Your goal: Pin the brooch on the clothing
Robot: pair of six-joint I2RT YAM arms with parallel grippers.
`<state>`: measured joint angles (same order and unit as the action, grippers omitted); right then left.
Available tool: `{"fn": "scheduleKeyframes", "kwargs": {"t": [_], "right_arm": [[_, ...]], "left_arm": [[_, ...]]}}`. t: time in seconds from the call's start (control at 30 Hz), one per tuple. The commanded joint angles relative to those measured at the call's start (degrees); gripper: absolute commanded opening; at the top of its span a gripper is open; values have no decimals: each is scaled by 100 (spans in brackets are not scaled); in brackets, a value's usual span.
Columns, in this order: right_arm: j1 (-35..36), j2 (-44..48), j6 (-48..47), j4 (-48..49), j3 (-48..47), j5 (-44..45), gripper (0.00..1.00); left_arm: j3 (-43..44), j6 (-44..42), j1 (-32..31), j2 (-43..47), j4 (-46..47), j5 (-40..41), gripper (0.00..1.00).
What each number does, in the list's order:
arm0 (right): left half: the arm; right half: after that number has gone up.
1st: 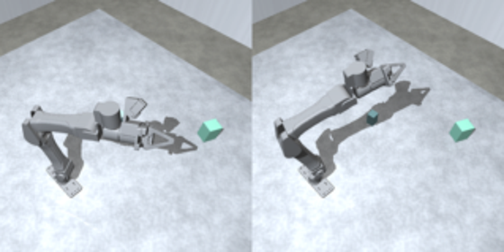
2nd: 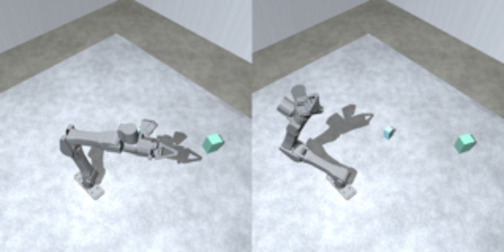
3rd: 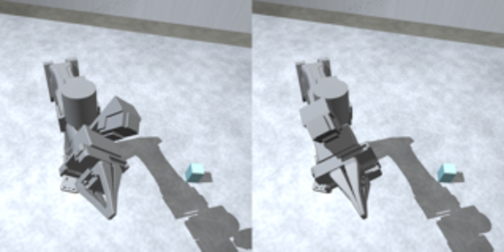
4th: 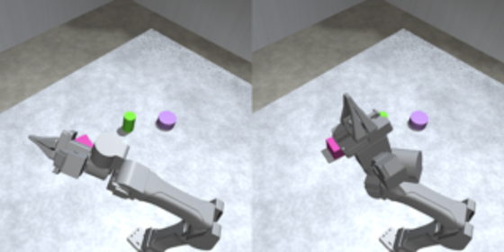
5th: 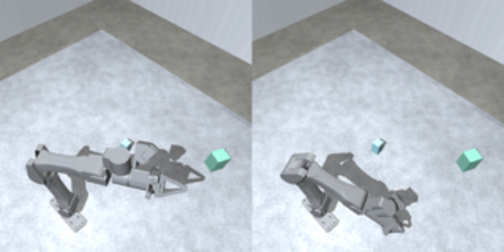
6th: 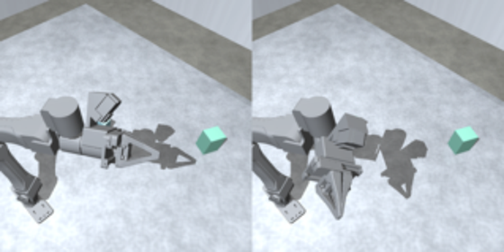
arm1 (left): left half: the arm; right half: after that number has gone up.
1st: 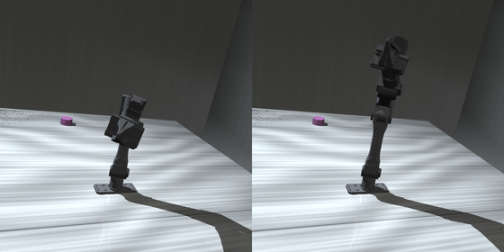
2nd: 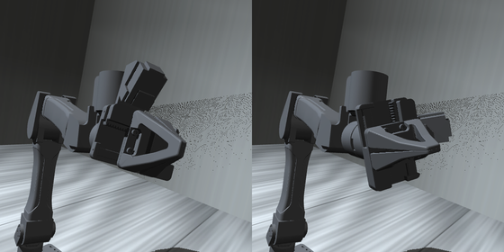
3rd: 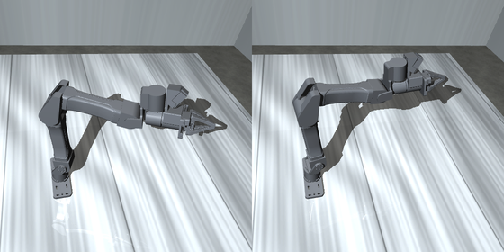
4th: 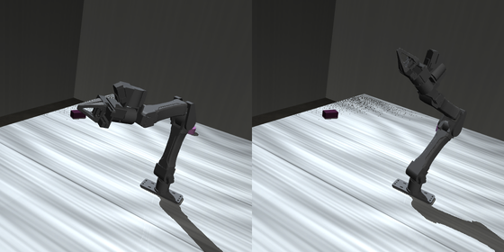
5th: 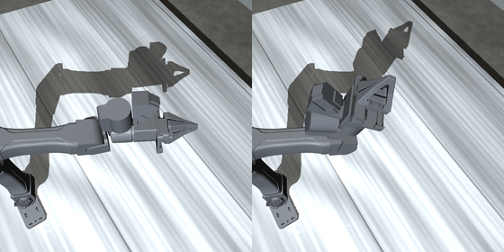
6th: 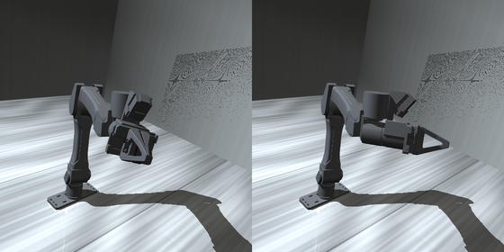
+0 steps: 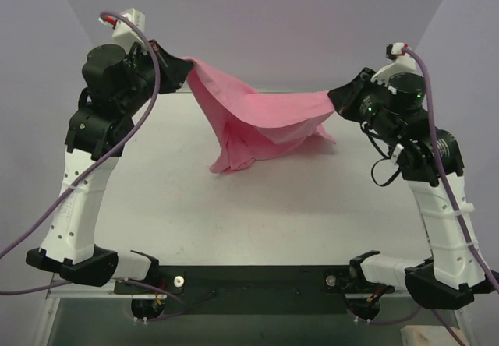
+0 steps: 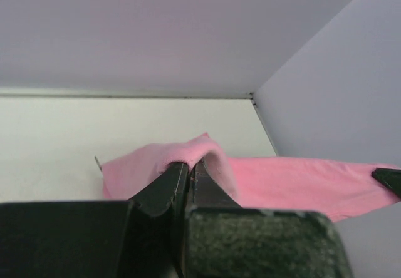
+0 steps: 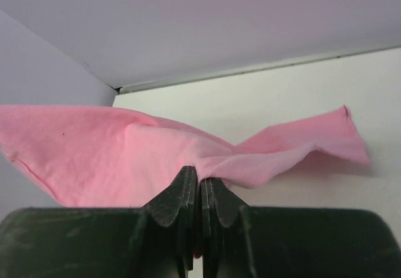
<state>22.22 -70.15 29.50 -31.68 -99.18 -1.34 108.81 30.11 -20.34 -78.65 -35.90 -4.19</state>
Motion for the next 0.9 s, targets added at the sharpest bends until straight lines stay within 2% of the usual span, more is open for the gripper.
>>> {"fn": "scheduleKeyframes", "kwargs": {"t": [0.0, 0.17, 0.37, 0.57, 0.73, 0.87], "right_arm": [[11, 449, -488, 144, -331, -128, 0], [19, 1239, -551, 836, 292, -621, 0], [19, 2075, -533, 1690, 786, -1051, 0], [19, 2102, -497, 1630, 470, -1263, 0], [19, 1997, -603, 1551, 426, -930, 0], [2, 1637, -726, 1481, 399, -990, 0]], "left_arm": [[396, -523, -5, 358, 284, -100, 0], [-386, -699, -14, 1369, 1285, -267, 0], [-520, -691, -14, 1888, 1490, -512, 0], [-256, -576, -5, 1845, 1393, -1031, 0], [-238, -673, -5, 1740, 1331, -821, 0], [-396, -752, -5, 1555, 1349, -487, 0]]}}
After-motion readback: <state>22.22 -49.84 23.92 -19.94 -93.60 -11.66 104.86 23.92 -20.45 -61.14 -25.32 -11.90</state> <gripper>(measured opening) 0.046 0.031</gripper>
